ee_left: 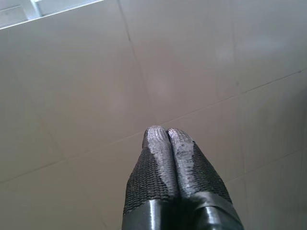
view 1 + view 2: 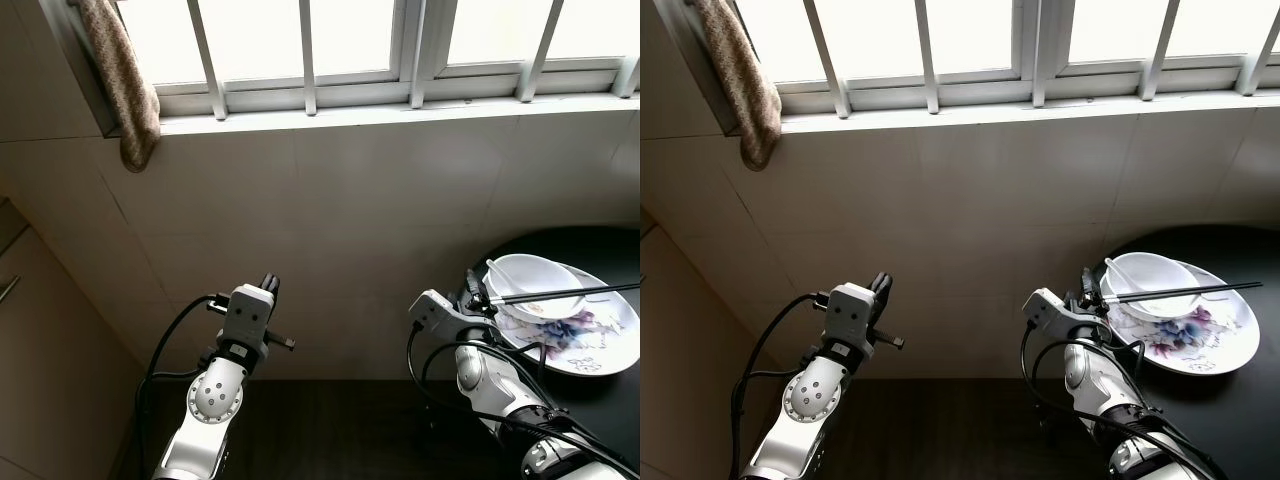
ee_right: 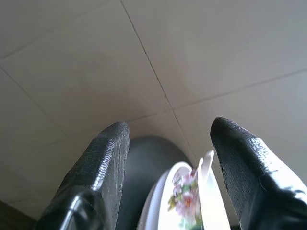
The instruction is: Kitchen organization
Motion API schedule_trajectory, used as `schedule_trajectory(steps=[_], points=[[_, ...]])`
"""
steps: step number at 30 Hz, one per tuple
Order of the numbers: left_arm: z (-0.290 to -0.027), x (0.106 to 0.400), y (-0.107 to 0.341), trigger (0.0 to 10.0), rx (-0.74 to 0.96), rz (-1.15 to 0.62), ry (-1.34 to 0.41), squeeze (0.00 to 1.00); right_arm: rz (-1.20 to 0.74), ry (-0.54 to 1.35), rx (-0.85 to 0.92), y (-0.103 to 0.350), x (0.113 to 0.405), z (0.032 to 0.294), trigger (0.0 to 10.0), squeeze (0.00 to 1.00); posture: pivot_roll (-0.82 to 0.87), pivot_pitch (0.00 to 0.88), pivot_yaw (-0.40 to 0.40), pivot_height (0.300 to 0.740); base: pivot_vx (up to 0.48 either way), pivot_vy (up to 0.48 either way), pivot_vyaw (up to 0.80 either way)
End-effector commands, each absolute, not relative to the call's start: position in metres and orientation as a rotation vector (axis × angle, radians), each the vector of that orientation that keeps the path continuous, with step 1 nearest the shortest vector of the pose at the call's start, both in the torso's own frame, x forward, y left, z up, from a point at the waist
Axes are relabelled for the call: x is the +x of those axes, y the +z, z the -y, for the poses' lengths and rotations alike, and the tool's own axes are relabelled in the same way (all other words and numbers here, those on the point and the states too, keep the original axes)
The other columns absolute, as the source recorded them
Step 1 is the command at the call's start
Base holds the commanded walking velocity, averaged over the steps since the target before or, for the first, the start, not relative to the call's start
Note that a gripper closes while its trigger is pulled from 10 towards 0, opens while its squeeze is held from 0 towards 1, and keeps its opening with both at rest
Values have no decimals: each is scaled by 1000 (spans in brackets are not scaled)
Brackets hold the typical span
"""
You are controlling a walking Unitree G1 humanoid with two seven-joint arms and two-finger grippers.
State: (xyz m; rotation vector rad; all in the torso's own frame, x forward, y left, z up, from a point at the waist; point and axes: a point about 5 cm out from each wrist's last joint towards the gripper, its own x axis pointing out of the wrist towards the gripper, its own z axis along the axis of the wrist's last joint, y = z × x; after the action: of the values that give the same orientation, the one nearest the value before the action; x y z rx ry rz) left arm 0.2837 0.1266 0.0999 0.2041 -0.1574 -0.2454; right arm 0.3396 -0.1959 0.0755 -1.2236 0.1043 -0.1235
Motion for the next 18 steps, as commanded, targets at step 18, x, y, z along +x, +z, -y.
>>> schedule_trajectory(steps=[18], points=[[-128, 284, 96, 10000, 210, 150, -241, 0, -138, -195, -1277, 80, 343, 210, 10000, 0, -93, 0, 41, 740, 0, 0, 0]])
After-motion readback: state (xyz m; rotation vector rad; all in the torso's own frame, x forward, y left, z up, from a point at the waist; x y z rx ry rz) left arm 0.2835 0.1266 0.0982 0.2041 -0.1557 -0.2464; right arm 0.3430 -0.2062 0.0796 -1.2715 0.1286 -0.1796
